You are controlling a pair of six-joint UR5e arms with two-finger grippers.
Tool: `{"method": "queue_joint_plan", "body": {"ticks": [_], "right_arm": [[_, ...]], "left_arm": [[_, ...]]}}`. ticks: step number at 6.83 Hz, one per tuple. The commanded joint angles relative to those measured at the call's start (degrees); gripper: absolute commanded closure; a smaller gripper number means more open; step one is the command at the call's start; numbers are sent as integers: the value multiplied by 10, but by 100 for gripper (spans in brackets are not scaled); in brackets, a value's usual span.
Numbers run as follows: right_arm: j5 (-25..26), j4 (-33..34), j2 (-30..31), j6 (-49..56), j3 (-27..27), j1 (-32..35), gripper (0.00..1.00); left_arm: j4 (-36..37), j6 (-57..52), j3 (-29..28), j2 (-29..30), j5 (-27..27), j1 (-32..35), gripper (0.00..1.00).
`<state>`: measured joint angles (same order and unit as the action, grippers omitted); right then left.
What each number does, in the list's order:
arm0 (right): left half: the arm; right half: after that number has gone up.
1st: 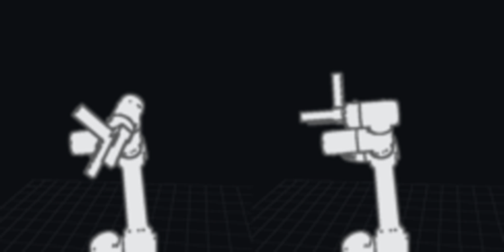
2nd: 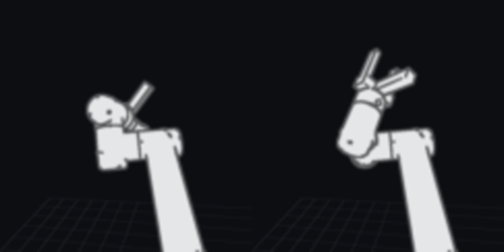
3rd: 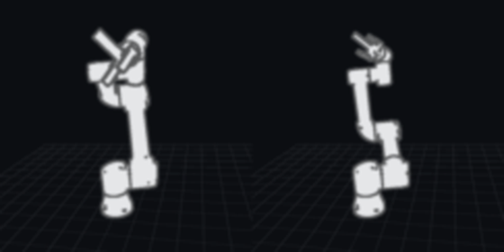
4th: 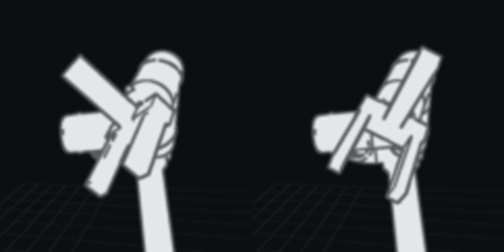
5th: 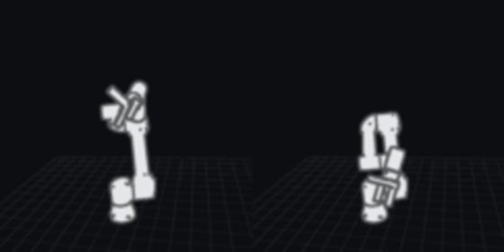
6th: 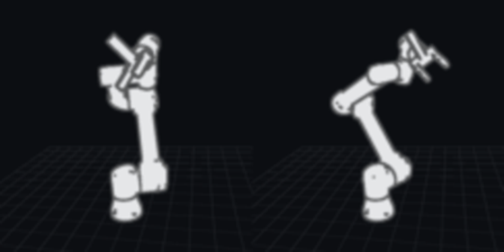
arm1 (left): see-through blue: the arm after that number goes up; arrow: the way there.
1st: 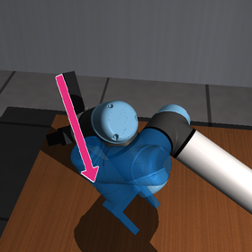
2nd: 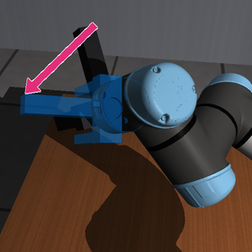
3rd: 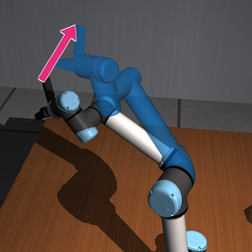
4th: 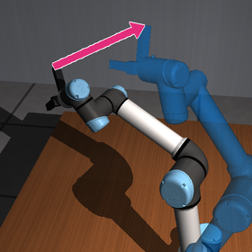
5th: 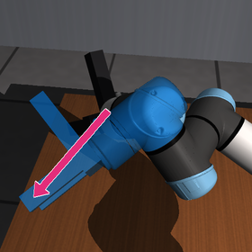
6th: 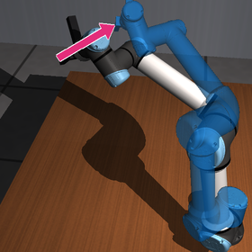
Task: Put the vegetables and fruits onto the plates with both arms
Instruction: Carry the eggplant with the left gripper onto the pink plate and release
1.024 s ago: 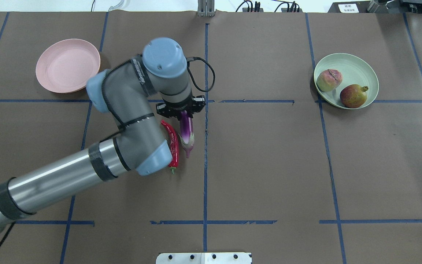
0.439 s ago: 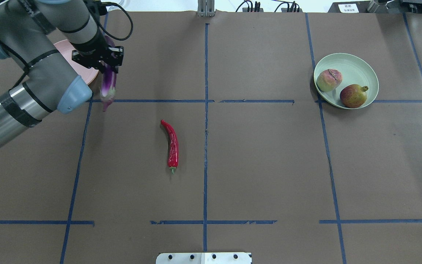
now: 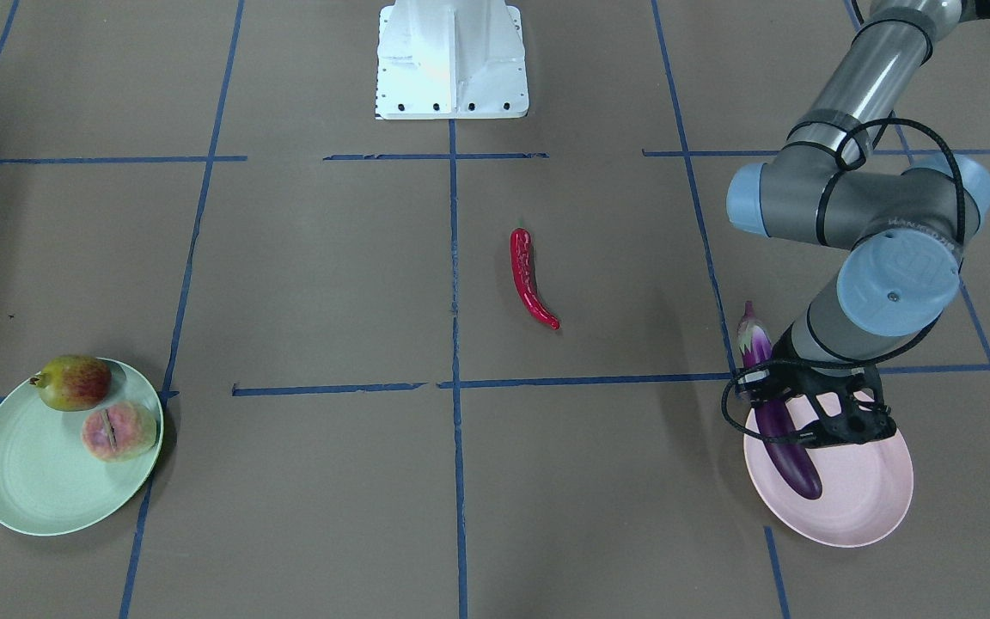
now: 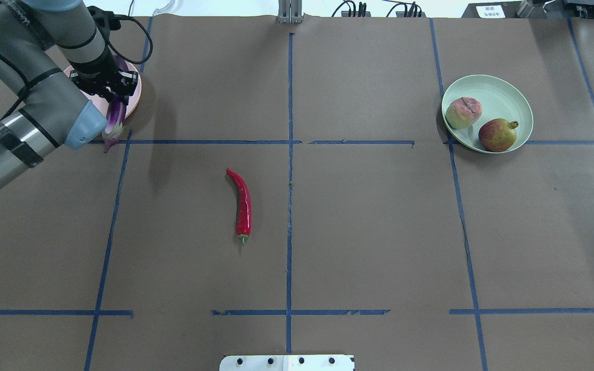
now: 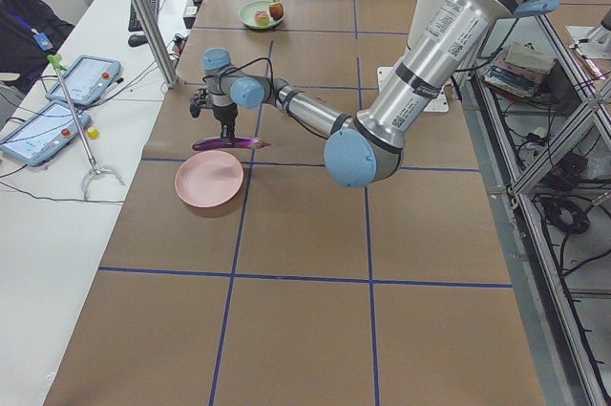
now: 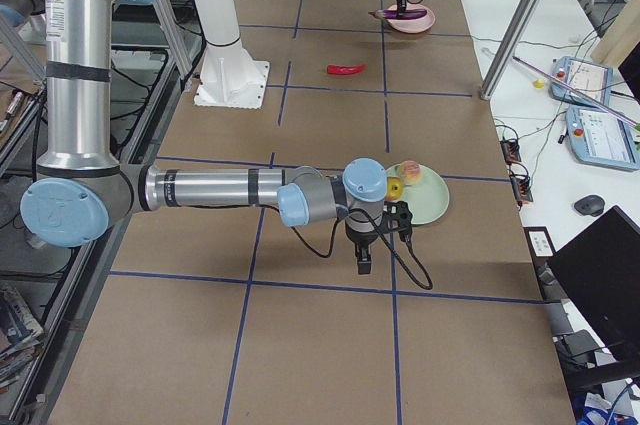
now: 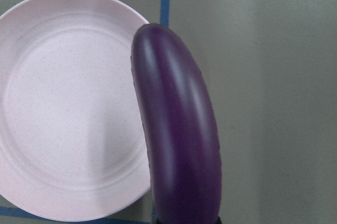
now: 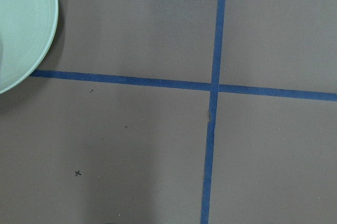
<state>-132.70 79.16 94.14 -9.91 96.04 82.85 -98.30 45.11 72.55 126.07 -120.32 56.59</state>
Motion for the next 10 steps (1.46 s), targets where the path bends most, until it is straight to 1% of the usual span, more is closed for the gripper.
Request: {"method": "queue_joint_plan", "body": {"ticks": [1,2,3,4,5,6,7,8,9,10], "right_arm": [[-3,0,-2,-2,0,-1,0],[-4,0,-2,-2,0,-1,0],[-10,0,-2,-2,2,-1,0],[-10,0,-2,-3,3,-1,0],[-9,-1,-2,-2,4,-1,0],[-8,-1,-1,1,3,-1,0],[-8,-1,1,5,5,-1,0],[-8,-1,2,4,5,-1,0],[-8,-1,3,4,8,-1,0],[-8,-1,2,3,8,-1,0]], "left_arm": [[-73,-4,-88,4,2,19,97],[-73,-6,-95,4,2,26,90],[-77,-7,-98,7,0,26,1],[-80,-7,-96,19,-4,31,0],[-69,-7,-74,21,-45,33,0],[-56,3,-30,21,-96,37,0],[17,36,39,22,-92,33,0],[75,66,108,17,-90,-14,0],[100,107,152,19,-31,-69,0],[101,154,179,21,13,-126,0]]}}
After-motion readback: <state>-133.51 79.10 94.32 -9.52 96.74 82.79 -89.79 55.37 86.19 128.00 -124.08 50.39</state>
